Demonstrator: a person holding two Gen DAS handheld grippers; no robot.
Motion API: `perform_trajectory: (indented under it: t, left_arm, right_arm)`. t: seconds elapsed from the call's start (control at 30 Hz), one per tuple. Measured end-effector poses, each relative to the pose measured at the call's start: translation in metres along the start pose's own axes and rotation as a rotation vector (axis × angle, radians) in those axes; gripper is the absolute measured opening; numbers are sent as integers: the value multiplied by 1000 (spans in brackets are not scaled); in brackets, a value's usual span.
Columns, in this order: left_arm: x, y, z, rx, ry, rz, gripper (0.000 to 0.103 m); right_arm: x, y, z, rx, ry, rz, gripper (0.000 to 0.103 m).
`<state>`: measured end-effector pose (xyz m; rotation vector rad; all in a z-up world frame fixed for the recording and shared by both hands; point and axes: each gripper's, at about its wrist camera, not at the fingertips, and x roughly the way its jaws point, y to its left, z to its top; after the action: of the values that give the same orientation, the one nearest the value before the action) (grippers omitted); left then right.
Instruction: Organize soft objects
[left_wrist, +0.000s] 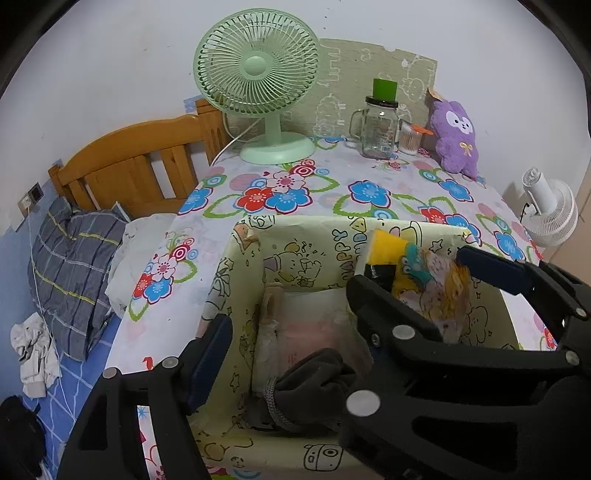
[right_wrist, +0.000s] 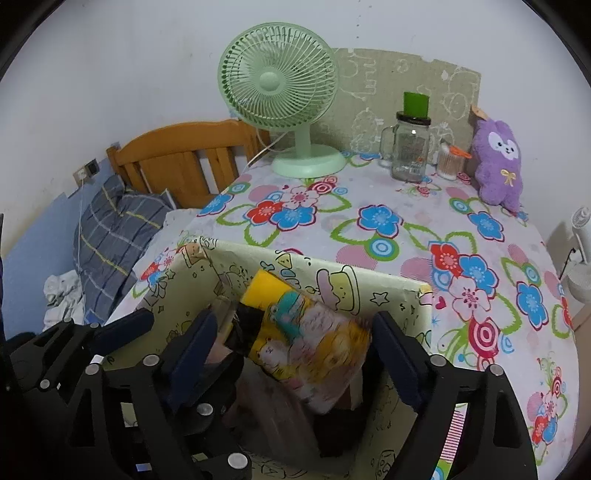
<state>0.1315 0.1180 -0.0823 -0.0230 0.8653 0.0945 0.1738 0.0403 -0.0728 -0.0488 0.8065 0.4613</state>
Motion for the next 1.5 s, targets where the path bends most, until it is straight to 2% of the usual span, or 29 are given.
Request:
perform_trajectory:
  t: [0.17, 0.67, 0.8, 1.5]
  left_arm:
    - [-1, -4, -1, 7, 5, -4, 78]
    - [-20, -27, -1, 27, -34, -26, 78]
    - [-29, -34, 0, 33, -63, -21, 84]
    - [-87, -76, -2, 72, -181, -35, 95]
  right_arm:
    - [-5, -1, -1, -25, -25, -29, 95]
    - [-35, -18, -9, 17, -45, -82, 95]
    - [-49, -25, -11, 29, -66, -100, 95]
    - [-130, -52, -26, 74, -187, -153, 95]
